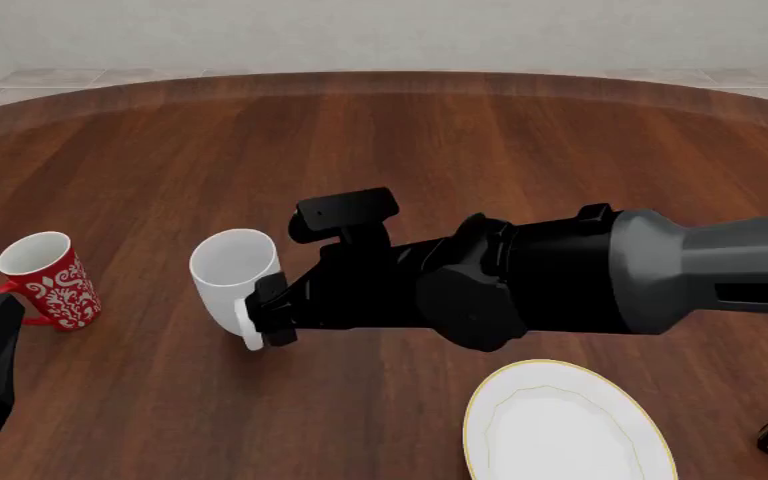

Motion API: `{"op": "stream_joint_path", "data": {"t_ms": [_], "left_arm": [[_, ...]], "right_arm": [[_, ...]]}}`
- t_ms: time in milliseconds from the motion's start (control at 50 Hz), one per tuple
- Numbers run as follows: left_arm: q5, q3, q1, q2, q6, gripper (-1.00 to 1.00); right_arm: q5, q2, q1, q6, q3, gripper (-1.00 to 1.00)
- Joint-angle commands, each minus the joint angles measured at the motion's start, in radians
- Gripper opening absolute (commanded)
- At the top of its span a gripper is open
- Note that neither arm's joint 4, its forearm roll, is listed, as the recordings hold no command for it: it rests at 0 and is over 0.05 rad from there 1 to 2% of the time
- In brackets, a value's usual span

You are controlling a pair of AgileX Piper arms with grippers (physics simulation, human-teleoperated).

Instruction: Put the white mug on the plate.

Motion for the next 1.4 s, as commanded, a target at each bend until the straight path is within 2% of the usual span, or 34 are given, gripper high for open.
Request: {"op": "stream_joint_path", "data": {"t_ms": [20, 880, 1400], "left_arm": [[0.000, 0.000, 0.000, 0.000, 0.000, 1.00], [0.000, 0.000, 0.000, 0.000, 0.000, 1.00], [0.000, 0.000, 0.000, 0.000, 0.000, 1.00]], "right_arm": [[-0.006, 0.037, -0.002, -0.005, -0.025, 1.00], [-0.042, 0.172, 0.011, 0.010, -0.095, 1.00], [-0.067, 0.231, 0.022, 0.045, -0.132, 1.00]]}}
